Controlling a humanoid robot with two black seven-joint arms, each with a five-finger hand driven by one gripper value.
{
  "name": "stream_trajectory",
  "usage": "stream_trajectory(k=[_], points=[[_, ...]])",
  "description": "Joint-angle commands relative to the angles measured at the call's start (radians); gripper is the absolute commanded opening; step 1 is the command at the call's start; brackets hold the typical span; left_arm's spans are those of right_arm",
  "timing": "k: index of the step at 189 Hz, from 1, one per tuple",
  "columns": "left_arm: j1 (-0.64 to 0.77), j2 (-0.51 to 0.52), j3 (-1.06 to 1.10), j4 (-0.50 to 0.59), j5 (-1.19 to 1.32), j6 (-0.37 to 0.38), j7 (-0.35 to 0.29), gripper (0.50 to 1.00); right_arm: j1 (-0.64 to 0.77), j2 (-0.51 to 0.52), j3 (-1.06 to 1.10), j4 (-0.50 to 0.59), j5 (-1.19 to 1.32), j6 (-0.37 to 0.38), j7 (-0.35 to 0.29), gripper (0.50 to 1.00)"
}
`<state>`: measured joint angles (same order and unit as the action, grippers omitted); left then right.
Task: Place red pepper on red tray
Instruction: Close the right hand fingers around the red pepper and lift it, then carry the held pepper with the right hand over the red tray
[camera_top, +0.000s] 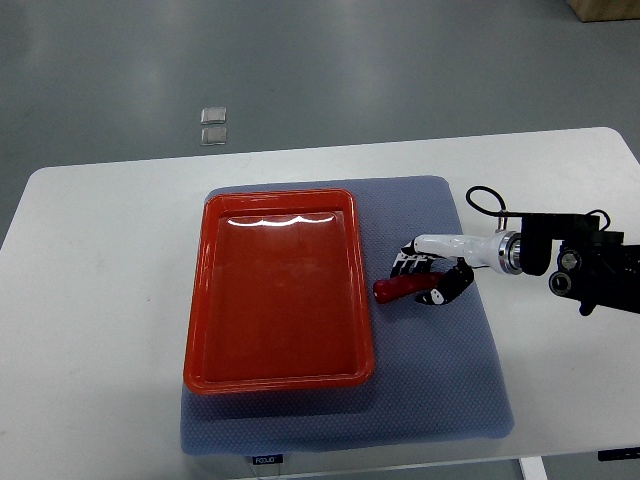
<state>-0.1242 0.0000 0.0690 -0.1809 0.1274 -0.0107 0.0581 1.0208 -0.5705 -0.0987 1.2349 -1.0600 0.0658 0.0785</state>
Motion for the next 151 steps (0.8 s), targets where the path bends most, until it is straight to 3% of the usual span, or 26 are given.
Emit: stream_trajectory(k=[1,14,75,151], points=[[0.000,0.000,0.000,0.000,0.000,0.000,0.000,1.000,-0.001,0.003,-0.001,0.000,-0.001,-0.004,0.000,0.588],[0.000,0.000,0.000,0.000,0.000,0.000,0.000,1.000,-0.001,0.003,-0.001,0.000,-0.001,-0.006,0.000,0.500],[0.000,0.000,0.000,0.000,0.000,0.000,0.000,1.000,0.030,-0.022,0.001,0.001,0.003,-0.015,-0.002,0.500],[0.000,0.000,0.000,0.000,0.000,0.000,0.000,1.000,0.245,-0.019,-0.001,0.006,0.048,0.029,-0.003,0.500]])
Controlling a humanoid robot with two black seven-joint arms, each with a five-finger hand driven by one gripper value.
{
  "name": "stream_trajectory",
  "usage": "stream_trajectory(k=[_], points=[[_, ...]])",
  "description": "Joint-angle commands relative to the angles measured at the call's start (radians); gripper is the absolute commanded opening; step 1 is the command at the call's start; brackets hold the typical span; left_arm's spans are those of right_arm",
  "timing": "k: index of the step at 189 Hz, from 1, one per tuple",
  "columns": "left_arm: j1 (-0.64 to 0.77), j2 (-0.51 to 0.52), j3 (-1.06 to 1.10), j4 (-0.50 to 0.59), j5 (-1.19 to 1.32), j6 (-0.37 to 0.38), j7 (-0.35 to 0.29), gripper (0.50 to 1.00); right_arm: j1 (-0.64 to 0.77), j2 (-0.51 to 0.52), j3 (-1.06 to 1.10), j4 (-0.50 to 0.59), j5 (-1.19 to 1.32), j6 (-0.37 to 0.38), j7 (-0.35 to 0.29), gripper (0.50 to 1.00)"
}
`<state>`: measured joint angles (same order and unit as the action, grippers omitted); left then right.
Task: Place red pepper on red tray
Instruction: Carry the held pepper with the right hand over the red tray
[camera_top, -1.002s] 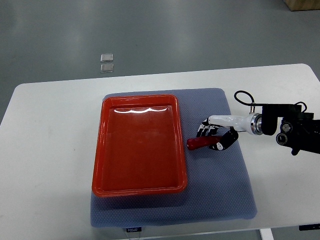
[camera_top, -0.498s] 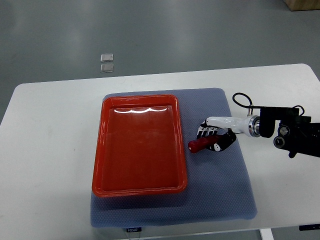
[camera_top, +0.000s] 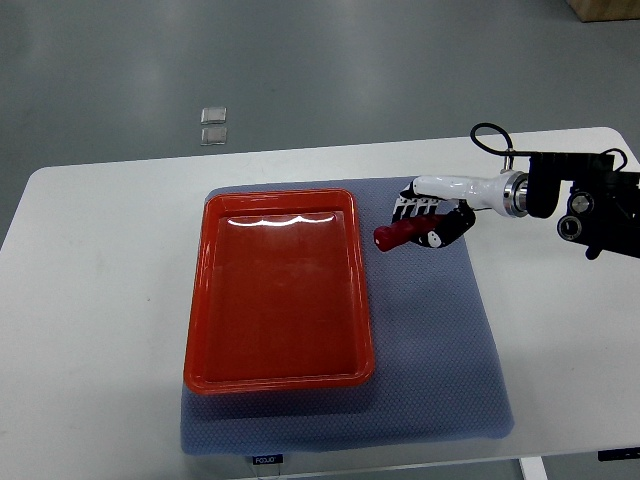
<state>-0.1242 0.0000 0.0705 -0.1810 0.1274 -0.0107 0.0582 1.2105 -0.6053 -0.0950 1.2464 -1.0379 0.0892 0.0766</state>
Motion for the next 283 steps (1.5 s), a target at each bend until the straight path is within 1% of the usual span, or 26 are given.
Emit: stream_trajectory(k=[1,30,47,71,97,119,145,188,218,229,239,240,247,256,275,283], points=[[0.000,0.000,-0.001,0.000,0.000,0.000,0.000,1.000,0.061,0.021,-0.005,-0.008,0.032,0.006,-0.001,0.500],[0.000,0.000,-0.001,0.000,0.000,0.000,0.000,1.000,0.124,0.130,-0.054,-0.048,0.082,0.004,-0.005,0.500],[0.000,0.000,-0.003,0.000,0.000,0.000,0.000,1.000,0.149,0.216,-0.089,-0.090,0.087,-0.003,-0.005,0.500],[0.000,0.000,-0.003,0.000,0.000,0.000,0.000,1.000,0.147,0.349,-0.092,-0.169,0.108,-0.006,-0.005,0.500],[0.000,0.000,-0.001,0.000,-0.002,0.000,0.000,1.000,0.138,0.467,-0.103,-0.238,0.114,-0.009,-0.006,0.500],[0.000,0.000,-0.001,0.000,0.000,0.000,0.000,1.000,0.120,0.541,-0.112,-0.283,0.116,-0.013,-0.006,0.500],[0.000,0.000,-0.003,0.000,0.000,0.000,0.000,1.000,0.080,0.601,-0.112,-0.318,0.114,-0.026,-0.009,0.500],[0.000,0.000,-0.003,0.000,0.000,0.000,0.000,1.000,0.037,0.605,-0.112,-0.361,0.113,-0.037,-0.009,0.500],[0.000,0.000,-0.003,0.000,0.000,0.000,0.000,1.000,0.035,0.605,-0.114,-0.374,0.113,-0.039,-0.009,0.500],[0.000,0.000,-0.003,0.000,0.000,0.000,0.000,1.000,0.032,0.605,-0.114,-0.374,0.114,-0.039,-0.009,0.535],[0.000,0.000,-0.003,0.000,0.000,0.000,0.000,1.000,0.031,0.605,-0.114,-0.374,0.114,-0.037,-0.009,0.556],[0.000,0.000,-0.003,0.000,0.000,0.000,0.000,1.000,0.031,0.605,-0.114,-0.374,0.114,-0.037,-0.009,0.564],[0.000,0.000,-0.003,-0.002,0.000,0.000,0.000,1.000,0.031,0.605,-0.114,-0.374,0.114,-0.037,-0.009,0.574],[0.000,0.000,-0.003,0.000,0.000,0.000,0.000,1.000,0.031,0.605,-0.114,-0.374,0.114,-0.034,-0.009,0.605],[0.000,0.000,-0.001,0.000,0.000,0.000,0.000,1.000,0.029,0.605,-0.114,-0.375,0.114,-0.037,-0.008,0.637],[0.000,0.000,-0.001,0.000,0.000,0.000,0.000,1.000,0.029,0.605,-0.114,-0.375,0.114,-0.034,-0.008,0.643]])
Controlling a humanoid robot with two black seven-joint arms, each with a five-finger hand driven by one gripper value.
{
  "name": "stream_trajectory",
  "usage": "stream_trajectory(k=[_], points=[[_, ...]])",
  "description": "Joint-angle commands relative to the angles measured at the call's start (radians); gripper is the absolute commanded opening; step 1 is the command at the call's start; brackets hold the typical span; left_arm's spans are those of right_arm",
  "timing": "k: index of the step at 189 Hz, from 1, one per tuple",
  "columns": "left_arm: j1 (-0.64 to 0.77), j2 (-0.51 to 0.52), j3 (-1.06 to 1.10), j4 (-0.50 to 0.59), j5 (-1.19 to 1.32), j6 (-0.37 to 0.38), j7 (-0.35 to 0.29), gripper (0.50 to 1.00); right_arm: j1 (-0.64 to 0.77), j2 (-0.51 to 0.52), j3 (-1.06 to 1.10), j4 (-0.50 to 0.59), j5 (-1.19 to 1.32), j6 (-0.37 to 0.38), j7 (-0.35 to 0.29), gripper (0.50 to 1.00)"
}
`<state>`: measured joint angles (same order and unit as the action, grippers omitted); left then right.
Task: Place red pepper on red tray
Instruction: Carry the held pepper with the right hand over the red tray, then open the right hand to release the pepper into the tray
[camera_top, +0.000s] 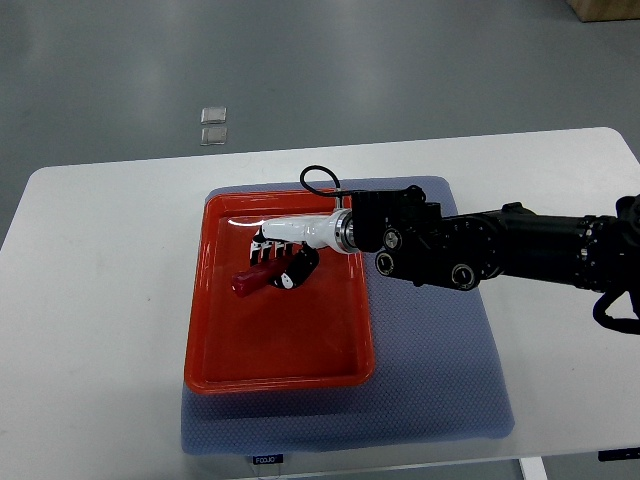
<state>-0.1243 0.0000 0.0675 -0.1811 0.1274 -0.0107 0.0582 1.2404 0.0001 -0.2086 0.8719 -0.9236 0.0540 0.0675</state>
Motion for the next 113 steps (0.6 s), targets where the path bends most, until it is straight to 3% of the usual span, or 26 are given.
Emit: stream_trajectory(k=[1,113], points=[[0.000,0.000,0.002,0.000,0.000,0.000,0.000,1.000,-0.001,0.000,0.000,-0.001,0.000,0.001,0.002,0.643],[0.000,0.000,0.003,0.002,-0.002,0.000,0.000,1.000,0.010,0.000,0.011,-0.001,0.015,0.007,0.009,0.774]])
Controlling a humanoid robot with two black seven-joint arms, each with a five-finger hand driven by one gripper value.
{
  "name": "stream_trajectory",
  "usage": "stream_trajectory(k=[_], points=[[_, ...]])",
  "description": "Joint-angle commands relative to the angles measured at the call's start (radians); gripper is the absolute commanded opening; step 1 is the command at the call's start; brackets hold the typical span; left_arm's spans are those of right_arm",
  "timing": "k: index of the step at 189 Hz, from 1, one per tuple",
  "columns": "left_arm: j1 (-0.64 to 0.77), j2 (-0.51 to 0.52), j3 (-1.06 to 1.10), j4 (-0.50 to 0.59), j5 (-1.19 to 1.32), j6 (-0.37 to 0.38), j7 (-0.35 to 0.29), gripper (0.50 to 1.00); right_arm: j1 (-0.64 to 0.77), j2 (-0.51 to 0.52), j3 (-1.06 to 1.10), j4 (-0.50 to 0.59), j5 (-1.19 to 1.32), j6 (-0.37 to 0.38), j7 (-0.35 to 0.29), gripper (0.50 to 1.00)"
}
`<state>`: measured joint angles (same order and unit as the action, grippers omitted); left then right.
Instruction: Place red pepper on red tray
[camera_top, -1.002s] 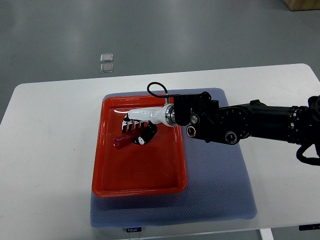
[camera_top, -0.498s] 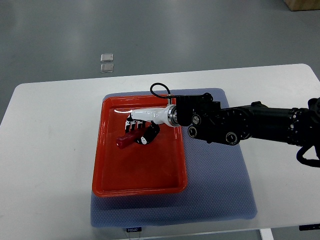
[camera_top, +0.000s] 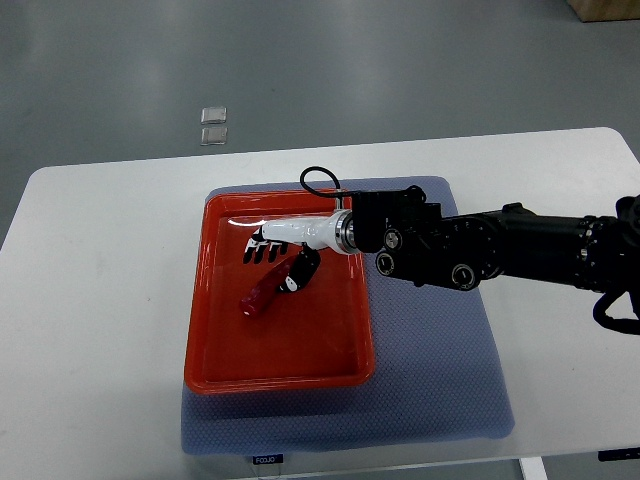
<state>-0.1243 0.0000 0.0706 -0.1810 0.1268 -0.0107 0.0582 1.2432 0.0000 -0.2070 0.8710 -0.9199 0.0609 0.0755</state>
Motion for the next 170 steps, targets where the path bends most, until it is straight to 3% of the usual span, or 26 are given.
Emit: stream_trajectory(k=[1,47,99,113,141,170], points=[[0.000,0.000,0.000,0.001,-0.001,0.000,0.000,1.000,0.007,0.000,0.009,0.000,0.012,0.000,0.001,0.774],[0.000,0.000,0.000,0.000,0.001,0.000,0.000,1.000,0.004,-0.037,0.077,0.002,0.072,-0.010,0.006,0.780],[0.000,0.000,0.000,0.000,0.001,0.000,0.000,1.000,-0.163,-0.130,0.581,0.005,0.256,-0.009,0.035,0.787],[0.000,0.000,-0.002,0.000,0.001,0.000,0.000,1.000,-0.237,-0.129,0.748,0.005,0.342,-0.010,0.035,0.809],[0.000,0.000,-0.003,0.000,0.001,0.000,0.000,1.000,-0.366,-0.107,1.032,0.003,0.533,-0.013,0.049,0.903],[0.000,0.000,-0.003,0.000,0.001,0.000,0.000,1.000,-0.493,-0.078,1.192,0.002,0.690,-0.004,0.050,0.913]])
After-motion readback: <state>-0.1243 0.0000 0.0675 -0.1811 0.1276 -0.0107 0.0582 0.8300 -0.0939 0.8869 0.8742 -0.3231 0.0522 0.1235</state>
